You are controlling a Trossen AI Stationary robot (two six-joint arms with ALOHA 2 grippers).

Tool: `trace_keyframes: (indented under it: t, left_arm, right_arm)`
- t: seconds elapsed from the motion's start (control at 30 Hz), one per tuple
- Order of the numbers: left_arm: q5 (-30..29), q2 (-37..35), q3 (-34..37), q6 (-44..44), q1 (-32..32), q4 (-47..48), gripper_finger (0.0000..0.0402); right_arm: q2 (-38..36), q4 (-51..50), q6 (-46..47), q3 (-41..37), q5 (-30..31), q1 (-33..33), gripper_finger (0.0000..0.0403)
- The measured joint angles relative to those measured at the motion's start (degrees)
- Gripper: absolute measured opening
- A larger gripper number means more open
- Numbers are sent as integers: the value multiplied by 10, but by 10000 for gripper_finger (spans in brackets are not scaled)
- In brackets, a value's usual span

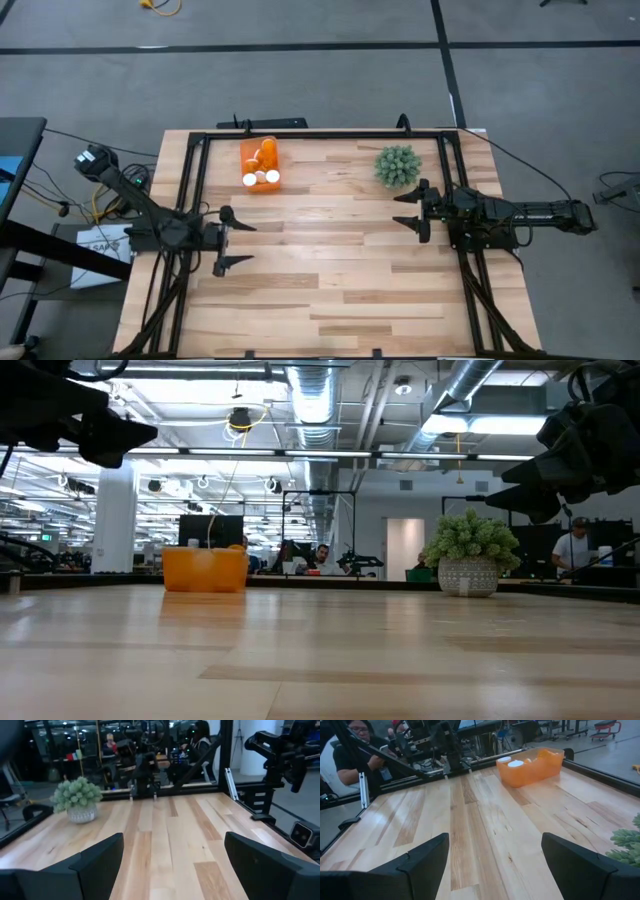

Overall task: Pick and place pill bottles into a basket
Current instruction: Return to Home Position

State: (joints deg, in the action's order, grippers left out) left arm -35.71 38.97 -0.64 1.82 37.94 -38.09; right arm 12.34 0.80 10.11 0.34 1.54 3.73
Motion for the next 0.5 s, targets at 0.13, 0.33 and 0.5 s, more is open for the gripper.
trace_keyframes:
  t: [0.13,0.33,0.5]
  left_arm:
    - [20,-12,0,17,-19,12,338]
    - [87,-28,0,47,-93,11,338]
    - [173,-41,0,50,-172,11,338]
  right_arm:
    - [0,0,0,0,0,0,311]
    - [0,0,0,0,0,0,311]
    - [0,0,0,0,0,0,311]
